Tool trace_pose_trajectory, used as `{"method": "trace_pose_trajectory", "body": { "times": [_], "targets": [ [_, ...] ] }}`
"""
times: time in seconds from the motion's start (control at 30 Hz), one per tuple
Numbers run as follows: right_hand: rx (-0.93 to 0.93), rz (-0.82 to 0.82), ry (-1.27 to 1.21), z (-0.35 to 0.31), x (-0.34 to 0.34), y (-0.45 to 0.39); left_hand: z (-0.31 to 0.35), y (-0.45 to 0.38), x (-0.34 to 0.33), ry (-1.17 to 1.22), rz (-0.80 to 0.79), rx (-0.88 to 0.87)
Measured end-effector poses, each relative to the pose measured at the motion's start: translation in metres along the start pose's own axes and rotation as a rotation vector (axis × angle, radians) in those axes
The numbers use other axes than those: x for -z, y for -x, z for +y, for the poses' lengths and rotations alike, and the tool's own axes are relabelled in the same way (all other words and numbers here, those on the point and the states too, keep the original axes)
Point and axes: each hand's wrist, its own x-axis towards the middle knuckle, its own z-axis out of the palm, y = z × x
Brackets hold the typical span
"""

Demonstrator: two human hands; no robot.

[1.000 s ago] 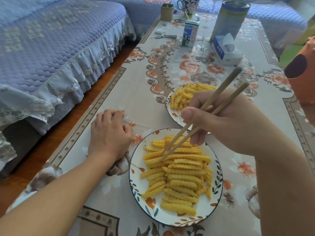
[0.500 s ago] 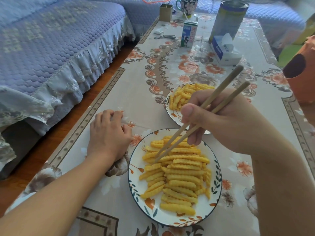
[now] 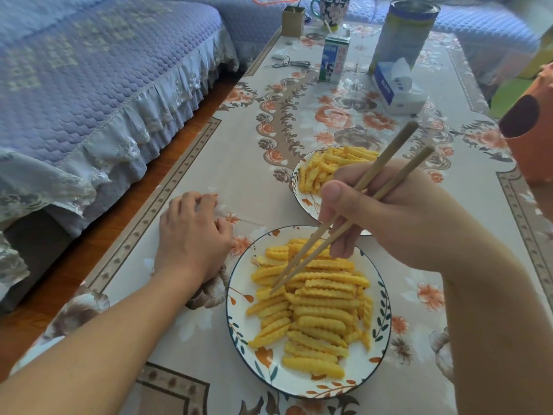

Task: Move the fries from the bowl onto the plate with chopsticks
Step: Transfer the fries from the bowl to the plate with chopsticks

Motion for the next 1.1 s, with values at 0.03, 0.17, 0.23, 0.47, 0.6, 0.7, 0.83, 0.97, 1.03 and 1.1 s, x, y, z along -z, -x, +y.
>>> {"method": "trace_pose_trajectory", "body": {
  "times": [0.03, 0.17, 0.23, 0.47, 0.6, 0.7, 0.83, 0.97, 1.03, 1.1],
  "targets": [
    [0.0, 0.002, 0.003, 0.0, -0.0002, -0.0001, -0.0003, -0.0001, -0.0003, 0.001, 0.006, -0.004],
    [-0.009, -0.007, -0.002, -0.0004, 0.0002, 0.0011, -0.0002, -0.0005, -0.0006, -0.001, 0.01, -0.008],
    [-0.017, -0.015, 0.013, -0.0008, 0.0004, 0.0013, 0.0007, -0.0005, 0.0003, 0.0, 0.015, -0.007],
    [-0.029, -0.051, 0.054, -0.0017, 0.0003, 0.0016, 0.0, 0.0, -0.0011, -0.001, 0.02, -0.005],
    [-0.014, -0.054, 0.053, -0.0035, 0.0023, 0.0037, -0.0003, -0.0005, -0.0013, -0.005, 0.015, -0.007],
    [-0.022, -0.063, 0.071, -0.0031, 0.0024, 0.0039, -0.0004, -0.0005, -0.0013, -0.005, 0.014, -0.009],
    [-0.033, -0.067, 0.081, -0.0019, 0.0018, 0.003, -0.0002, -0.0008, -0.0012, -0.006, 0.02, -0.012],
    [-0.032, -0.018, 0.017, -0.0006, 0.0024, 0.0015, -0.0004, -0.0007, -0.0013, -0.006, 0.025, -0.013],
    [-0.038, 0.005, -0.008, 0.0004, 0.0026, 0.0005, -0.0005, -0.0006, -0.0011, 0.001, 0.022, -0.013],
    [-0.041, 0.025, -0.01, 0.0008, 0.0025, 0.0, -0.0004, -0.0007, -0.0008, 0.002, 0.024, -0.015]
  ]
}}
